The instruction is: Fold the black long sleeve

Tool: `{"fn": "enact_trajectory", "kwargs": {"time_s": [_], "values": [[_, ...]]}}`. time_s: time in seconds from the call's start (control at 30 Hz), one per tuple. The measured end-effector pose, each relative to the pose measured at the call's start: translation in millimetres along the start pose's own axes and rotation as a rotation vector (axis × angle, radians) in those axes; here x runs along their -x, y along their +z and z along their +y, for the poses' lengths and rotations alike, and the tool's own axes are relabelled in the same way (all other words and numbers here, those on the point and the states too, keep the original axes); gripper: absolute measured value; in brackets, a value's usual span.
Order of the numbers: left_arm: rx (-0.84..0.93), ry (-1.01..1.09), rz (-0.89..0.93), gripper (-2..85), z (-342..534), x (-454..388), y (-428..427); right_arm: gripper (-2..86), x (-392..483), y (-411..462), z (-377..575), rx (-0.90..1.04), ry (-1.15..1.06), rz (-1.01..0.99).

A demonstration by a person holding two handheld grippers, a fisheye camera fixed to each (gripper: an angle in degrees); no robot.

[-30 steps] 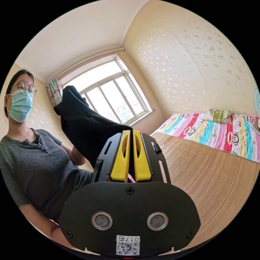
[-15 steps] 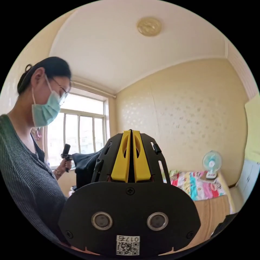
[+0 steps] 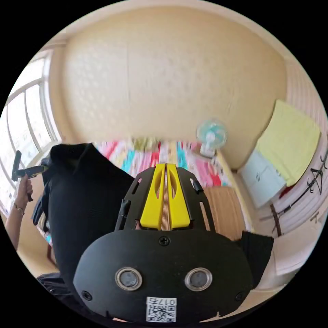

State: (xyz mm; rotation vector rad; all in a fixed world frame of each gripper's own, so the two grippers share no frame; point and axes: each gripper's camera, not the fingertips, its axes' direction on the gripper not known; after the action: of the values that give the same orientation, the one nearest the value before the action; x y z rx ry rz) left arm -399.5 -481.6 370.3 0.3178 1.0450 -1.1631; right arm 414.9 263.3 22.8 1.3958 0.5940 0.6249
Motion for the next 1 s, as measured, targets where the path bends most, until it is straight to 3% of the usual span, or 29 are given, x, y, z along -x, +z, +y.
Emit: {"fn": "enact_trajectory", "kwargs": {"time_s": [0.2,0.27,0.47,0.6,0.67,0.8,0.9,1.0], "values": [[0.365,-0.267,-0.041,9.0,56.8,122.7,148.8,0.5,7.4,170.8,100.3,0.477,0.003,-0.494],[0.561,-0.277,-0.091,8.7,96.7,156.2,187.1,0.5,26.4,205.7,142.5,0.636,0.002,-0.552],[0.855,-0.309,-0.254,8.4,136.5,241.0,205.6,0.6,118.3,257.1,210.3,1.016,-0.147,-0.684],[0.972,-0.406,-0.213,7.6,152.0,285.4,205.2,0.5,187.5,256.9,203.1,1.112,-0.328,-0.699],[0.945,-0.477,-0.226,6.3,156.0,296.6,190.8,0.5,212.6,255.4,202.2,1.15,-0.409,-0.681],[0.93,-0.475,-0.136,5.3,143.6,292.5,169.3,0.4,244.7,254.5,230.0,1.329,-0.604,-0.465],[0.981,-0.431,-0.029,5.3,124.9,295.4,148.9,0.4,235.7,224.0,252.3,1.373,-0.791,-0.386],[0.935,-0.359,0.012,5.2,96.9,318.0,103.9,0.4,199.2,186.9,238.8,1.337,-0.754,-0.298]]}}
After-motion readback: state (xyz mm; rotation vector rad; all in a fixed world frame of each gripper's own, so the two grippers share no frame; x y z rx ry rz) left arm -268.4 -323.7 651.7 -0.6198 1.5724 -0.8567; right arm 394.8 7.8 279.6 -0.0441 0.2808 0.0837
